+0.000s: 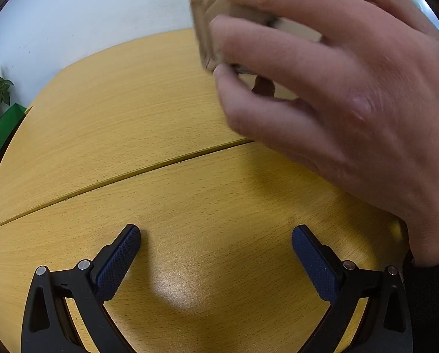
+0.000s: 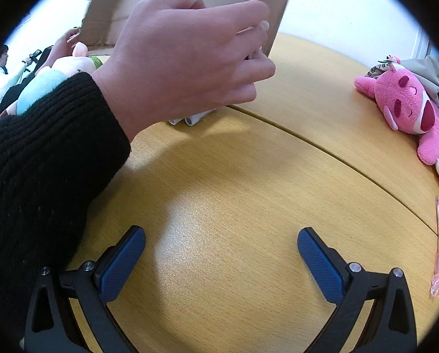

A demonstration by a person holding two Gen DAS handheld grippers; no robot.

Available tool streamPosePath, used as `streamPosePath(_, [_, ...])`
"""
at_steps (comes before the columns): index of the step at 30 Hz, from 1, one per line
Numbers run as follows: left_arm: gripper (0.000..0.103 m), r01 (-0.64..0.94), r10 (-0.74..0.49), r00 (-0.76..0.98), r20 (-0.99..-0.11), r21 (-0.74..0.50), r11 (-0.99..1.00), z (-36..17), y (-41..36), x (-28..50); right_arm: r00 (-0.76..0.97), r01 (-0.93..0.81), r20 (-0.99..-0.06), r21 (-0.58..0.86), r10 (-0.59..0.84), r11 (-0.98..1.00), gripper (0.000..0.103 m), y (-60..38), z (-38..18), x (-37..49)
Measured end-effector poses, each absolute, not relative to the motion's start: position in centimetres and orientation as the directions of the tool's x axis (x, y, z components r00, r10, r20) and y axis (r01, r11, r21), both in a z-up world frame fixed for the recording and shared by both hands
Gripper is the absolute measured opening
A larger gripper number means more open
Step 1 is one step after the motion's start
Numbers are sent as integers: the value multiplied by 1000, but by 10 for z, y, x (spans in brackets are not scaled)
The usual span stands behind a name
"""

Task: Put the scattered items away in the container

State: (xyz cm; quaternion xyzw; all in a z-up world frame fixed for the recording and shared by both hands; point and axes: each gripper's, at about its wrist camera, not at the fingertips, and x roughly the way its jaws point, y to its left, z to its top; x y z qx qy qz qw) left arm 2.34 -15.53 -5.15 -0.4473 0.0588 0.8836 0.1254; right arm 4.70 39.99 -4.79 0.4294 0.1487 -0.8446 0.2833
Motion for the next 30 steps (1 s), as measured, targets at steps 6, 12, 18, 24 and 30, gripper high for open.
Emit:
streamPosePath(6, [103, -275, 169, -568, -805, -8, -962, -51, -154, 23, -471, 606, -810, -8, -351, -795, 103, 400, -48, 47])
streamPosePath(12, [103, -274, 169, -568, -806, -8, -962, -52, -155, 22, -470, 606, -810, -7, -351, -795, 103, 399, -47, 46])
streamPosePath(18, [103, -275, 169, -568, -806, -8, -962, -51, -154, 23, -470, 606, -810, -8, -351, -795, 103, 399, -47, 47])
streamPosePath(24, [103, -275, 169, -568, -806, -8, -962, -51, -154, 23, -470, 606, -810, -7, -351, -795, 103, 399, -47, 47])
streamPosePath(30, [103, -275, 169, -568, -806, -8, -961, -51, -153, 23, -470, 606, -810, -7, -351, -795, 103, 399, -47, 46])
